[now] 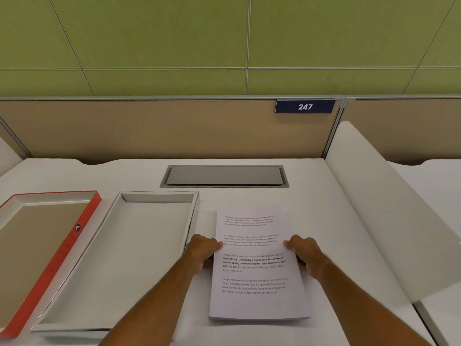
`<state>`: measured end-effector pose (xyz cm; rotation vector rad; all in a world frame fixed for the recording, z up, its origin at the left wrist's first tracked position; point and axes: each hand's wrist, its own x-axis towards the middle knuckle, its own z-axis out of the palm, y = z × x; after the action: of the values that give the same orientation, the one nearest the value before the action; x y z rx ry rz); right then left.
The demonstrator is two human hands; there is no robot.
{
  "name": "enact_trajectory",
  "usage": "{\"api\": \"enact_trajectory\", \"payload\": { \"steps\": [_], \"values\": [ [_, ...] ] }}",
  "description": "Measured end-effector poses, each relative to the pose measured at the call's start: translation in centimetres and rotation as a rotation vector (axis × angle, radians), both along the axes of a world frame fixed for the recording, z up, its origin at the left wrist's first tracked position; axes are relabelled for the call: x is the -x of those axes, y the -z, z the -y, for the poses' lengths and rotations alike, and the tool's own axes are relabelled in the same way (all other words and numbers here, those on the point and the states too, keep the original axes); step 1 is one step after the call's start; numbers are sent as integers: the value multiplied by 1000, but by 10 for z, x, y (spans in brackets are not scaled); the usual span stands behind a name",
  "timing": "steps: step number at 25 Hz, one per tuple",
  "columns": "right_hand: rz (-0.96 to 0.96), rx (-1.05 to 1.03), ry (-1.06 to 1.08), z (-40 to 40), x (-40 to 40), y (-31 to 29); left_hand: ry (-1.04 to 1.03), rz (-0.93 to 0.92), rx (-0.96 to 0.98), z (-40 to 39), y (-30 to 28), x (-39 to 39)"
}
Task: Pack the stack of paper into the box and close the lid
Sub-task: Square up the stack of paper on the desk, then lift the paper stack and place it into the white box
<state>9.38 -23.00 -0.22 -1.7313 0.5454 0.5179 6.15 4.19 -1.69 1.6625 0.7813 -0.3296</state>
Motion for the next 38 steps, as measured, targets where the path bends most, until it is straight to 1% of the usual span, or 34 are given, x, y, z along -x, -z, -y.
{"api": "enact_trajectory", "payload": {
  "steps": [3, 6, 9, 13, 16, 19, 21, 25, 28, 29, 32, 34, 36, 38],
  "values": [
    [-14, 20, -43, 0, -3, 0, 1, -7, 58, -1, -2, -1],
    [31, 45, -50, -2, -2, -3, 10, 35, 77, 0, -6, 2],
    [166, 43, -84, 1, -1, -15, 46, 140, 86, -2, -20, 4],
    [384, 4, -147, 5, -4, -45, 77, 332, 64, -10, -56, 4],
    [528, -58, -159, 9, -2, -62, 123, 464, -18, -14, -82, 9],
    [625, -101, -157, 13, 3, -69, 169, 563, -91, -14, -96, 19],
    [651, -110, -150, 15, 6, -67, 180, 596, -134, -13, -97, 25],
    [645, -139, -193, 20, 14, -62, 182, 582, -197, -9, -94, 35],
    [648, -183, -207, 19, 14, -74, 170, 607, -223, -4, -105, 36],
    [666, -217, -220, 17, 14, -83, 155, 632, -195, 0, -113, 35],
    [756, -321, -242, 4, 16, -110, 99, 722, 39, 17, -140, 29],
    [805, -343, -215, -6, 17, -120, 45, 760, 141, 28, -149, 27],
    [828, -334, -202, -11, 18, -121, 29, 761, 143, 32, -148, 28],
    [832, -295, -245, -6, 19, -119, 53, 748, 77, 28, -142, 30]
  ]
}}
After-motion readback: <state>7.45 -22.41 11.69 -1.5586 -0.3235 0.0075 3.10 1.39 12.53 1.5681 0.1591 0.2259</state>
